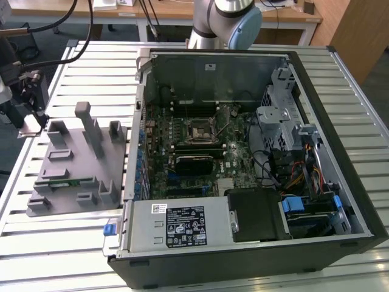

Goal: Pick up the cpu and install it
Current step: 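Pick up the cpu and move it towards the insertion slot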

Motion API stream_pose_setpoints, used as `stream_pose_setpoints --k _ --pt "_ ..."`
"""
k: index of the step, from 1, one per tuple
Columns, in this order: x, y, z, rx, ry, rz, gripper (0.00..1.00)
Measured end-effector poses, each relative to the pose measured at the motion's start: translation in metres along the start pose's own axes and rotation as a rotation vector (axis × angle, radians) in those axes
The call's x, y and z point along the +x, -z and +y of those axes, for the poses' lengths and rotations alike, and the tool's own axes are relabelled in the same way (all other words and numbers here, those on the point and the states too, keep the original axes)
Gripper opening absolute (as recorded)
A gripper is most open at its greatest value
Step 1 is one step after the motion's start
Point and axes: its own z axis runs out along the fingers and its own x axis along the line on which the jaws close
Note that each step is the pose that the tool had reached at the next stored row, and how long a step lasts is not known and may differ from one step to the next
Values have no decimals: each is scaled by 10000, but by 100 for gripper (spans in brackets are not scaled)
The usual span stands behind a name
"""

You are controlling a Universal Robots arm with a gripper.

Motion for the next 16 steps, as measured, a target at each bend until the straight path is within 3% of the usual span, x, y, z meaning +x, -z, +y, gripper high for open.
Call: stream_pose_setpoints --k 16 --pt "0 217 12 0 0 0 53"
